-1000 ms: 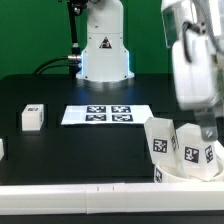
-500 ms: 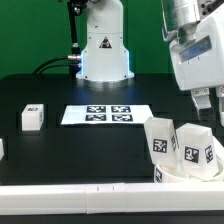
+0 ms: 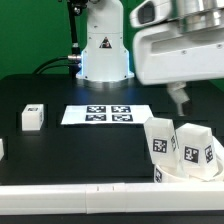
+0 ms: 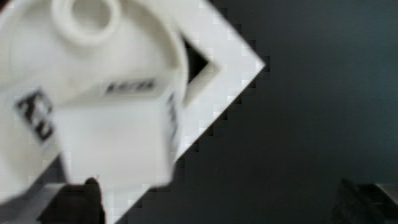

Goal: Assemble stool

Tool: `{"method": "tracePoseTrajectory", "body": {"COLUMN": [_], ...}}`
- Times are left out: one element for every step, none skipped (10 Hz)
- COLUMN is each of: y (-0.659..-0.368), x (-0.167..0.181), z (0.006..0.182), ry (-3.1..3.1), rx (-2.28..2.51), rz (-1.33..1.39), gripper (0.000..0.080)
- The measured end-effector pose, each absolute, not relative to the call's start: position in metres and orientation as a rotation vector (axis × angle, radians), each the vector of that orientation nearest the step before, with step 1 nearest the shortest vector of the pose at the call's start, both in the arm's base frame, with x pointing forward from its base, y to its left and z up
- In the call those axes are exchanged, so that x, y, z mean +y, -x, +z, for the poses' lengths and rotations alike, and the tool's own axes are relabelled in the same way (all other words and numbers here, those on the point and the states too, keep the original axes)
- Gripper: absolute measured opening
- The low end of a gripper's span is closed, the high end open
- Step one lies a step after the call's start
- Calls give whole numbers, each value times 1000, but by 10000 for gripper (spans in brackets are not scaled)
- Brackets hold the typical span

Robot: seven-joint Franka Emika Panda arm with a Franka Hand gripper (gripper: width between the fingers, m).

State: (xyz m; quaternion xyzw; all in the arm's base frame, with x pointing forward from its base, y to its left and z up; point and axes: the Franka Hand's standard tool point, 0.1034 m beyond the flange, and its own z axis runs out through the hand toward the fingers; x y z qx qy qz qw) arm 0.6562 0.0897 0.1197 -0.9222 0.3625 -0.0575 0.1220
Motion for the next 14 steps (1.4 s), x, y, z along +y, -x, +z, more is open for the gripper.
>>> {"method": "tracePoseTrajectory", "body": {"y": [-656, -656, -656, -657, -656, -654, -652, -656, -655, -655, -655, -654, -652, -648], "x": [89, 89, 86, 80, 82, 87, 92, 91, 87, 85, 83, 82, 85, 87], "z": [119, 118, 118, 118, 117, 117, 116, 116, 115, 115, 115, 114, 108, 98], "ry": [2737, 2786, 2839, 2952, 3028, 3075, 3088, 3084, 3087, 3083, 3079, 3069, 3059, 3049], "rx": [999, 898, 772, 483, 235, -33, -252, -358, -424, -530, -603, -725, -805, -840], "rz": [-173, -185, -200, -229, -216, -163, -99, -153, -147, -146, -144, -134, -115, -89], "gripper": [649, 649, 649, 649, 649, 649, 649, 649, 649, 649, 649, 649, 649, 649]}}
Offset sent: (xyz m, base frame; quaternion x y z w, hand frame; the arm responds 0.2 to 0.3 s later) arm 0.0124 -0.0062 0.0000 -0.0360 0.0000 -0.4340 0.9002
